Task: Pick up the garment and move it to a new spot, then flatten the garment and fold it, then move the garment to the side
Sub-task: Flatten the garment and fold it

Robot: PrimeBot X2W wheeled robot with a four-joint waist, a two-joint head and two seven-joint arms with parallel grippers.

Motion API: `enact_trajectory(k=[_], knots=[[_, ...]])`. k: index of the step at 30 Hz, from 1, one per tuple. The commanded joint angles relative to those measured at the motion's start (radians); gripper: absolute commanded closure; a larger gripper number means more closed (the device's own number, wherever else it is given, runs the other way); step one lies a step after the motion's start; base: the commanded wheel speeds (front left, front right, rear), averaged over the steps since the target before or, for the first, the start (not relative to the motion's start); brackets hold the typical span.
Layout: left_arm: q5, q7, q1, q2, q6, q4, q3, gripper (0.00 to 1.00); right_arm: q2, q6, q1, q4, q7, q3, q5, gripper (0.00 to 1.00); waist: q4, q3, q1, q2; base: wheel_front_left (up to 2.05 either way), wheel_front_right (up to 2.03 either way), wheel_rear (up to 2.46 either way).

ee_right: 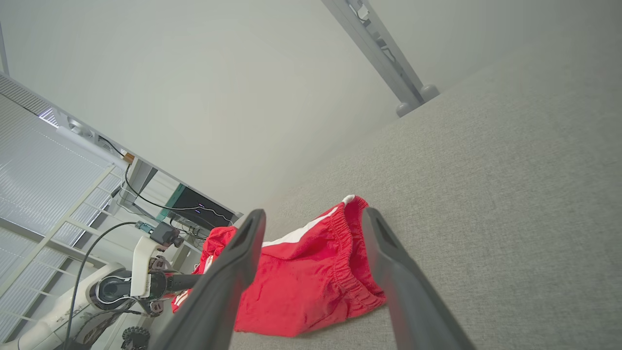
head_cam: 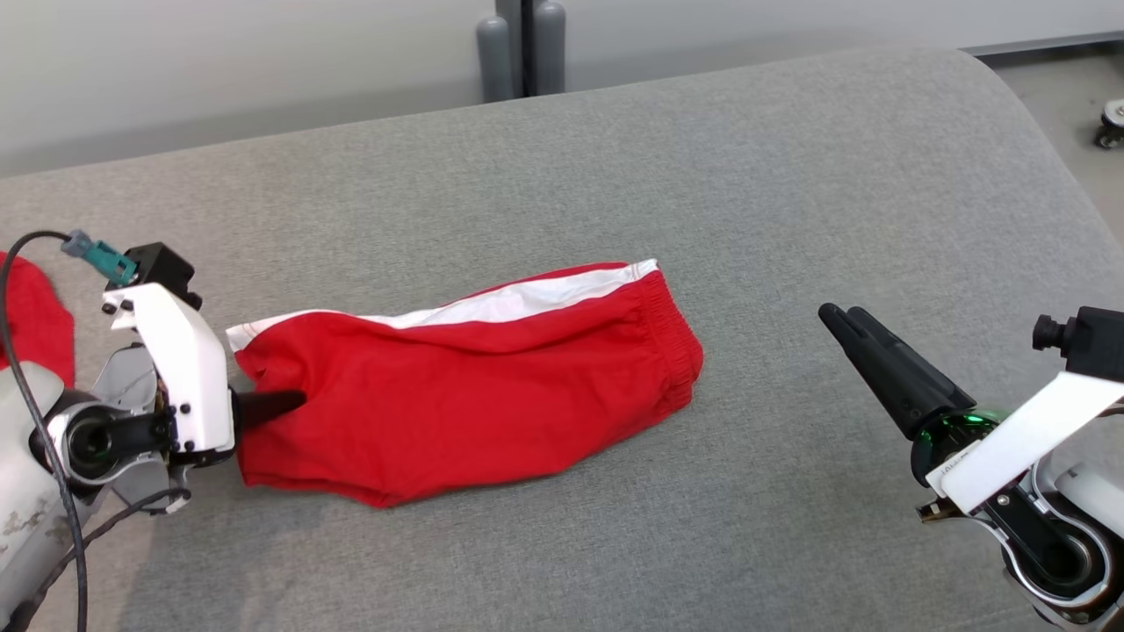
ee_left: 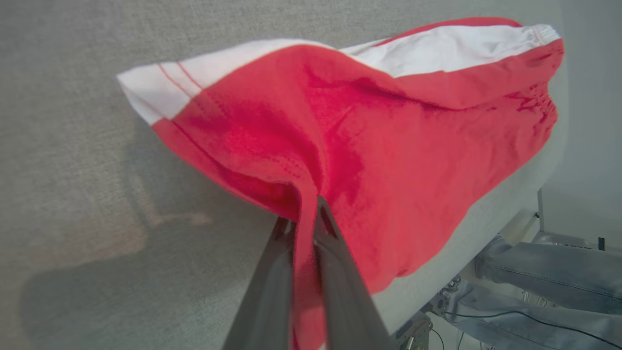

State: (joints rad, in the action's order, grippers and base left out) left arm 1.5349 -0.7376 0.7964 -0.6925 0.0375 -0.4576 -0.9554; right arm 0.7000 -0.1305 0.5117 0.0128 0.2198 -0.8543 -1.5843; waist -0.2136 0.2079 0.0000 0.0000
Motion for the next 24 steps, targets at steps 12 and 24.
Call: enact_trajectory(k=[12, 24], knots=[[-0.042, 0.041, -0.051, -0.025, -0.021, 0.019, -0.014, 0.0, 0.018, -0.001, -0.021, 0.003, -0.014, 0.003, -0.01, 0.0, 0.034, -0.033, 0.0, 0.0, 0.0, 0.0, 0.0], [-0.2, 0.29, -0.007, -0.124, -0.029, 0.165, 0.044, 0.0, 0.024, -0.001, 0.0, 0.037, 0.001, -0.002, 0.063, 0.0, 0.089, -0.072, 0.0, 0.0, 0.0, 0.0, 0.0]])
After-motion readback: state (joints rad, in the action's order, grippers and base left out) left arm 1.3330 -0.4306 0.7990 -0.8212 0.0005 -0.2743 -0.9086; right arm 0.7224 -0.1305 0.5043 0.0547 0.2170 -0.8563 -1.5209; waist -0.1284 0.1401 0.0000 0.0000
